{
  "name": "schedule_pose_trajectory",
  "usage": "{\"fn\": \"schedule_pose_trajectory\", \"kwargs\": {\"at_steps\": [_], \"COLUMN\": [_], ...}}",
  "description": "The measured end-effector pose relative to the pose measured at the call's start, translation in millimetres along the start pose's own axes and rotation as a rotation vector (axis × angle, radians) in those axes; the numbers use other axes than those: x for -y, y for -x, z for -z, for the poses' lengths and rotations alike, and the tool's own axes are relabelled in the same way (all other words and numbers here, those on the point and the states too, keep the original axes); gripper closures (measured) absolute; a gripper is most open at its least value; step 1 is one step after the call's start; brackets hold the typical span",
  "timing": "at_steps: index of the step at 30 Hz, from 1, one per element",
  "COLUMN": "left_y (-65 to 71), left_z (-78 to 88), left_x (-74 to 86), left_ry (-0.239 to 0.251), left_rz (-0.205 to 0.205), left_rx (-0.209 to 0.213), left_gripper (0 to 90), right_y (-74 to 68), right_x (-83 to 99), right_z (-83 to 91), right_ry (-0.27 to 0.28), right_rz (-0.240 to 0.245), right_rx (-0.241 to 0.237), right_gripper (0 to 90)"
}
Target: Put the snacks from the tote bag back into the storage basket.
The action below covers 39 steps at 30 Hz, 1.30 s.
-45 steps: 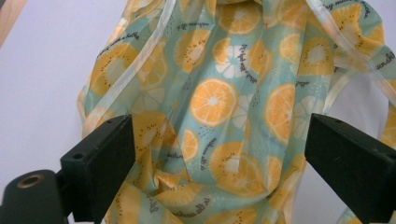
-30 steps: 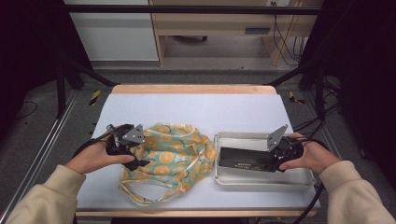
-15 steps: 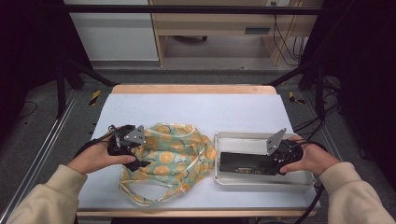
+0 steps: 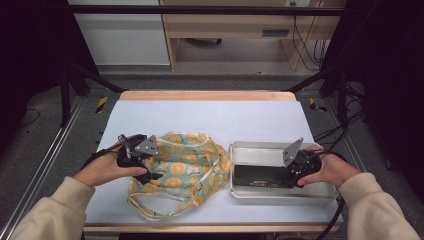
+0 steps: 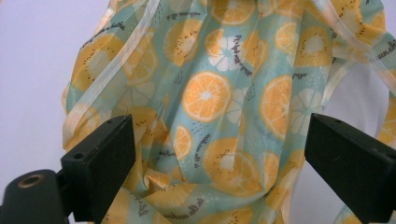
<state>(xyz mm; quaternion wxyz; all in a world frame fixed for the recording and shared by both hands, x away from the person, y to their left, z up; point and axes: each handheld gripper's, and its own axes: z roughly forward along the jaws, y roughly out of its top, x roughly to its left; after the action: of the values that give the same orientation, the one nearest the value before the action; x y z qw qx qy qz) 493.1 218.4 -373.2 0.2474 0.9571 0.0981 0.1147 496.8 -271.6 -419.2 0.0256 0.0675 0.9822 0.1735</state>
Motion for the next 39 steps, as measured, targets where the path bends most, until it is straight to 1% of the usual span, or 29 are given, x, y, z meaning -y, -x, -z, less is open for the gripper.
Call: {"fn": "schedule_pose_trajectory", "kwargs": {"at_steps": [1, 2, 3, 4, 7, 11, 13, 16, 18, 19, 20, 24, 26, 28, 29, 30, 34, 36, 37, 39], "left_y": [-0.2, -0.3, -0.3, -0.4, -0.1, -0.1, 0.1, 0.8, 1.0, 1.2, 1.2, 1.8, 1.8, 1.9, 1.9, 1.7, 1.1, 1.1, 1.2, 1.4], "left_z": [-0.5, -0.5, -0.5, -0.5, -1.0, -1.7, -2.0, -2.5, -3.1, -3.4, -3.7, -4.0, -3.6, -3.5, -3.6, -3.9, -4.6, -5.2, -5.3, -5.6], "left_x": [0.3, 0.4, 0.5, 0.7, 1.5, 2.4, 2.3, 1.6, 1.3, 1.2, 1.3, 1.9, 2.2, 2.6, 2.9, 3.2, 4.1, 4.5, 4.8, 5.2], "left_ry": [0.005, 0.004, 0.006, 0.006, 0.003, 0.004, -0.001, -0.001, 0.001, 0.001, 0.000, -0.003, -0.003, -0.002, -0.002, -0.003, -0.010, -0.011, -0.011, -0.011], "left_rz": [0.003, 0.002, 0.003, 0.003, 0.002, 0.007, 0.003, 0.003, 0.003, 0.003, 0.001, -0.002, -0.002, 0.001, 0.001, 0.000, 0.000, 0.000, 0.000, 0.000], "left_rx": [0.002, 0.002, 0.002, 0.002, 0.004, 0.005, 0.006, 0.006, 0.009, 0.010, 0.011, 0.011, 0.011, 0.010, 0.010, 0.010, 0.009, 0.009, 0.009, 0.010], "left_gripper": [8.8, 8.8, 8.8, 8.8, 8.8, 8.8, 8.8, 8.8, 8.8, 8.8, 8.8, 8.8, 8.8, 8.8, 8.8, 8.8, 8.8, 8.8, 8.8, 8.8], "right_y": [0.0, 0.3, 0.0, 0.8, 2.0, 3.0, 3.9, 3.9, 3.7, 3.4, 4.1, 4.3, 3.9, 3.4, 2.7, 2.5, -2.4, -5.5, -6.0, -9.0], "right_x": [-0.3, -0.5, -0.4, -0.6, -0.3, 1.7, 2.5, 3.2, 3.2, 3.2, 3.2, 3.7, 3.9, 4.2, 4.0, 4.3, 3.3, 2.7, 2.7, 2.2], "right_z": [-1.0, -1.8, -2.9, -3.9, -5.9, -8.0, -9.4, -10.7, -11.1, -11.4, -11.5, -10.6, -9.2, -7.3, -5.8, -5.5, -1.0, 0.9, 1.7, 3.6], "right_ry": [-0.002, -0.003, 0.000, -0.001, 0.004, 0.007, 0.010, 0.003, 0.004, 0.002, 0.002, 0.008, 0.011, 0.027, 0.025, 0.041, 0.057, 0.057, 0.060, 0.058], "right_rz": [-0.006, 0.001, -0.007, 0.003, 0.009, 0.005, 0.016, 0.018, 0.013, 0.006, 0.008, -0.028, -0.050, -0.069, -0.076, -0.073, -0.081, -0.096, -0.087, -0.100], "right_rx": [-0.001, -0.003, -0.007, -0.009, -0.011, -0.011, -0.016, -0.013, -0.015, -0.005, -0.006, 0.014, 0.028, 0.044, 0.059, 0.063, 0.096, 0.106, 0.108, 0.114], "right_gripper": [42.7, 42.6, 42.7, 42.6, 42.6, 42.4, 42.2, 41.7, 40.6, 38.4, 33.6, 18.1, 12.8, 10.4, 9.4, 8.7, 7.8, 7.6, 7.6, 7.4]}}
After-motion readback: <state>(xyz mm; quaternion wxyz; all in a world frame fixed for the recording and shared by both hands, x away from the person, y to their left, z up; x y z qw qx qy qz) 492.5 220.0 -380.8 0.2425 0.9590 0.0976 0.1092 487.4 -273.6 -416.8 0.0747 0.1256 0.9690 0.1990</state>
